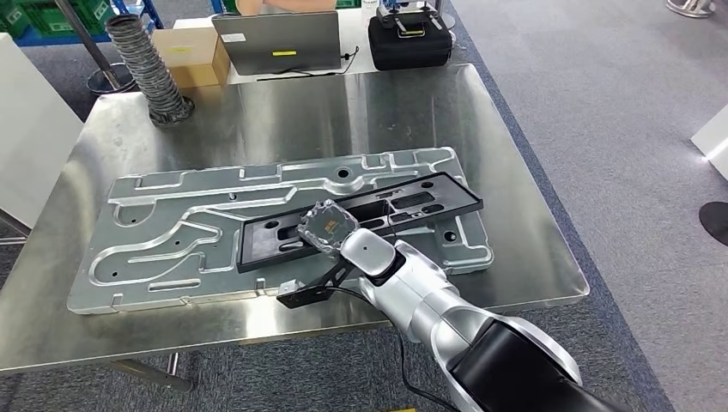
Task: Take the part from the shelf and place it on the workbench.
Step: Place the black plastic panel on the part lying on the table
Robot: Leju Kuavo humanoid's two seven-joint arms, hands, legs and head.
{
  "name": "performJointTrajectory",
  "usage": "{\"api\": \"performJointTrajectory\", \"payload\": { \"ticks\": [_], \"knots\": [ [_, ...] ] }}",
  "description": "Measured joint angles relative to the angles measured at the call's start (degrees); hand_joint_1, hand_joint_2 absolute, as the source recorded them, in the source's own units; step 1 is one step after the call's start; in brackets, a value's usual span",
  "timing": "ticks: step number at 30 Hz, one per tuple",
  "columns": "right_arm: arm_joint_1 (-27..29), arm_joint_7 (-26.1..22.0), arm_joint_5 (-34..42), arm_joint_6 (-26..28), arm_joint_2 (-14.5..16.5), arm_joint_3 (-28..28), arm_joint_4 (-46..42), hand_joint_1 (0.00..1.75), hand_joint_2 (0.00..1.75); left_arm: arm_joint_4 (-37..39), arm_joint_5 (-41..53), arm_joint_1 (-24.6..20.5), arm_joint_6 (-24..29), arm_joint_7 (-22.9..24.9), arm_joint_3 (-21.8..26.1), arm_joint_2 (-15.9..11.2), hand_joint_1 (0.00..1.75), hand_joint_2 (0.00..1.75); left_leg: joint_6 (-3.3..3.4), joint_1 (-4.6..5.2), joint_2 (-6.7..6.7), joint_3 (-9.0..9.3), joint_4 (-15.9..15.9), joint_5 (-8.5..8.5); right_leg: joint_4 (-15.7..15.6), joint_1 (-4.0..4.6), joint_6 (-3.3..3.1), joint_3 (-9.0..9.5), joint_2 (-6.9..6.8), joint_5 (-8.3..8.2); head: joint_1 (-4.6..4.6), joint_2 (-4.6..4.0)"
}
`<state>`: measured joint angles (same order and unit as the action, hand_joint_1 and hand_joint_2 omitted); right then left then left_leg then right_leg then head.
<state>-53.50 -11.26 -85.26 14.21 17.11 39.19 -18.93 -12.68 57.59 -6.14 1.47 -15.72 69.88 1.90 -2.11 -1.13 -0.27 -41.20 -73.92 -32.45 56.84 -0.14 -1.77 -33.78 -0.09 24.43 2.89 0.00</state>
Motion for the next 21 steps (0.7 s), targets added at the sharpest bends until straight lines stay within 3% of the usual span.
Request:
{"api": "performJointTrajectory", "payload": {
  "ticks": [1,2,4,6,9,11,12,14,16,17,18,19,21],
  "knots": [
    [0.1,0.0,0.1,-0.1,0.0,0.0,0.1,1.28,1.31,0.0,0.0,0.1,0.0,0.0,0.0,0.0,0.0,0.44,-0.14,-0.09,0.02,0.07,0.1,0.7,0.1,-0.03,0.05,0.04,0.05,0.05,0.0,0.0],
    [0.1,0.0,0.2,-0.1,0.0,0.0,0.1,0.86,0.87,0.0,0.0,0.1,0.0,0.0,0.0,0.0,0.0,0.87,-0.23,-0.2,0.05,1.33,2.6,2.43,0.2,-0.09,0.15,0.12,0.13,0.15,0.0,0.0],
    [0.1,0.0,0.3,-0.3,0.0,0.0,0.2,0.0,0.0,0.0,0.0,0.1,-0.1,-0.1,0.0,-0.1,0.0,1.75,-0.27,-0.38,0.12,5.57,10.9,6.07,0.6,-0.07,0.58,0.26,0.35,0.48,0.0,0.0],
    [0.0,0.1,0.4,-0.4,0.1,0.0,0.2,0.0,0.0,0.0,0.0,0.0,-0.1,-0.1,0.0,-0.1,0.0,1.75,-0.18,-0.36,0.14,8.0,15.7,7.11,0.9,0.12,0.97,0.28,0.48,0.76,0.0,0.0],
    [0.0,0.1,0.4,-0.5,0.0,0.0,0.2,0.0,0.0,0.0,0.0,0.0,-0.1,-0.2,0.0,-0.1,0.0,1.75,-0.08,-0.23,0.1,8.17,16.0,6.84,1.0,0.24,1.08,0.22,0.53,0.82,0.0,0.0],
    [0.0,0.1,0.6,-0.5,0.0,0.0,0.2,0.0,0.0,0.0,0.0,0.0,0.0,-0.2,0.0,-0.1,0.0,1.75,0.47,-0.12,0.03,8.07,16.0,7.01,1.0,0.26,1.4,0.12,0.65,0.71,0.0,0.0],
    [0.0,0.1,0.6,-0.5,0.0,0.0,0.2,0.0,0.0,0.0,0.0,0.0,0.0,-0.3,0.0,-0.1,0.0,1.75,1.09,-0.17,0.03,8.04,16.1,7.22,1.7,0.18,1.82,-0.23,0.66,1.26,0.0,0.0],
    [0.1,0.1,0.9,-0.6,0.0,0.0,0.2,0.0,0.0,0.0,0.0,0.0,0.2,-0.5,0.0,-0.1,0.0,0.87,2.19,-0.27,0.11,7.9,16.2,7.57,6.5,-0.04,2.72,-2.41,0.58,4.14,0.0,0.0],
    [0.2,0.1,1.3,-0.5,0.0,0.0,0.3,0.0,0.0,0.0,0.0,0.0,0.4,-0.8,0.0,-0.1,0.0,0.0,2.61,-0.3,0.19,7.74,16.4,7.73,14.7,-0.22,3.22,-6.24,0.46,7.93,0.0,0.0],
    [0.3,0.1,1.5,-0.3,0.0,0.0,0.4,0.0,0.0,0.0,0.0,0.0,0.5,-1.0,0.0,-0.1,0.0,0.0,2.63,-0.27,0.2,7.7,16.3,7.73,17.4,-0.26,3.29,-7.57,0.43,8.65,0.0,0.0],
    [0.4,0.1,1.7,-0.1,0.0,0.0,0.4,0.0,0.0,0.0,0.0,0.0,0.6,-1.1,0.0,-0.1,0.0,0.0,2.63,-0.26,0.19,7.73,16.3,7.72,17.9,-0.26,3.26,-7.84,0.42,8.17,0.0,0.0],
    [0.4,0.1,1.9,0.1,0.0,0.0,0.4,0.0,0.0,0.0,0.0,0.0,0.7,-1.2,0.0,-0.1,0.0,0.0,2.59,-0.26,0.16,7.83,16.3,7.7,16.0,-0.26,3.13,-6.97,0.41,6.66,0.0,0.0],
    [0.4,-0.1,2.4,0.9,0.0,-0.1,0.3,0.0,0.0,0.0,0.0,0.0,0.6,-1.2,0.0,-0.1,0.0,0.0,2.42,-0.26,0.09,8.04,16.3,7.61,7.7,-0.17,2.58,-2.93,0.41,2.62,-0.01,0.0]
  ]
}}
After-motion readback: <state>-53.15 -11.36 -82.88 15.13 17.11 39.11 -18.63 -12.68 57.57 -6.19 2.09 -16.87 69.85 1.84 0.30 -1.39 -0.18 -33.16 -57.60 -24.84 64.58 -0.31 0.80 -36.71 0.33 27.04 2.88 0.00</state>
